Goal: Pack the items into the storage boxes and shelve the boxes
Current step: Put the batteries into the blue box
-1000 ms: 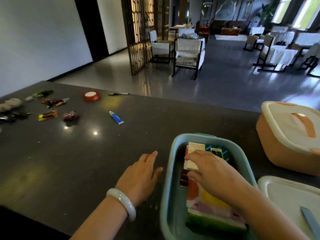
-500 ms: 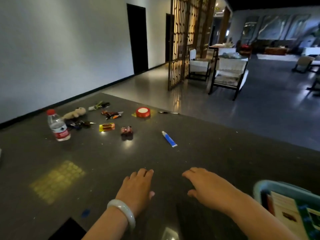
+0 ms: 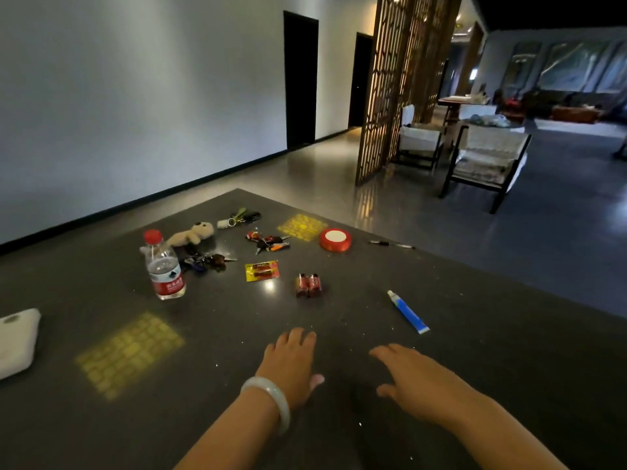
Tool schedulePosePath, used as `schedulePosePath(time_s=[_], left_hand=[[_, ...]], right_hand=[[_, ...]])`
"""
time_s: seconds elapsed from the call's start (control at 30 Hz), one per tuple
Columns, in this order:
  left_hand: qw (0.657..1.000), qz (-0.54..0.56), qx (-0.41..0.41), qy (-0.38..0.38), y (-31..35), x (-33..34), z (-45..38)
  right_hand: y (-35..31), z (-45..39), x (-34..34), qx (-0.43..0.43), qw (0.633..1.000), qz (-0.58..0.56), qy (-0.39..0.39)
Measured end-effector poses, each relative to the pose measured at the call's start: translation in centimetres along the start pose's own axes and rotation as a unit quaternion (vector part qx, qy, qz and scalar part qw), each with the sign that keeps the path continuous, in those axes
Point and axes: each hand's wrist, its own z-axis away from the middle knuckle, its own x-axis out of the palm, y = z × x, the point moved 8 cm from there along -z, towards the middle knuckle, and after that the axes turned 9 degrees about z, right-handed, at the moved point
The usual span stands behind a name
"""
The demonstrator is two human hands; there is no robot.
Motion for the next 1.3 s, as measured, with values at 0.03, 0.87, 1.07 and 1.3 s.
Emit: schedulePosePath(time_s=[0.03,0.87,1.07,1.3], left_hand=[[1.0,0.005,-0.003,-0.006,-0.7,0.2,-1.0],[0.99,0.028,-0.118,-0.065,-11.9,5.1,-9.9],[0.994,0.042,-0.075,0.071,-12.9,0.3,-11.5],[0.994,-0.032,-0.084,0.056,-14.6,-3.2,-20.2]], right_hand=[[0.0,-0.8,0.1,0.005,1.0,-0.004,-0.007],[-1.8,-26.3,-2.4,0.009,0.989,-0.074,0.128],[-0.3,-20.2,1.3,0.065,0.957,-0.146,0.24],[0.1,-18.5,1.7,0.083,0.957,-0.099,0.261]])
